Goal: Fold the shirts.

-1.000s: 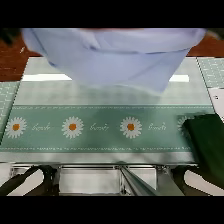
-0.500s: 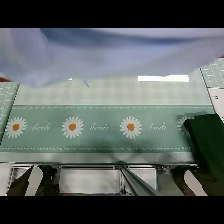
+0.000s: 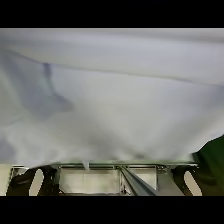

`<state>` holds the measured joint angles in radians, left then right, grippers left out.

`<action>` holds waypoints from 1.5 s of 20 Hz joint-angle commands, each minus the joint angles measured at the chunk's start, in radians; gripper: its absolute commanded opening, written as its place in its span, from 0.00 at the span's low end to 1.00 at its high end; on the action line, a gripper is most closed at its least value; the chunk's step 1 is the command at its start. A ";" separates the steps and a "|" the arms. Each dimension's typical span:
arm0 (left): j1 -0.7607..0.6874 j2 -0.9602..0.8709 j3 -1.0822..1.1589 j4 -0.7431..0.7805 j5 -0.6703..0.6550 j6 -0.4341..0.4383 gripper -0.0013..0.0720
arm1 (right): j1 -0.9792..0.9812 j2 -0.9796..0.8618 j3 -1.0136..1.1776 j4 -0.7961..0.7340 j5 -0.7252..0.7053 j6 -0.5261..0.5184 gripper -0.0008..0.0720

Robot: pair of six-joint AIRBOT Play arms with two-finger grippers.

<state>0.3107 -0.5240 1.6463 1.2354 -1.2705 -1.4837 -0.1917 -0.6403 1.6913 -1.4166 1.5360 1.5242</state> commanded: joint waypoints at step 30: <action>0.255 -0.925 -0.381 -0.265 -0.110 0.076 0.71 | -0.295 -0.895 -0.224 0.224 -0.093 -0.080 0.58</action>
<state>0.4660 -1.5627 1.4296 0.9497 -1.2991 -1.4570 -0.4206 -1.6382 1.6123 -0.9993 1.3315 1.4464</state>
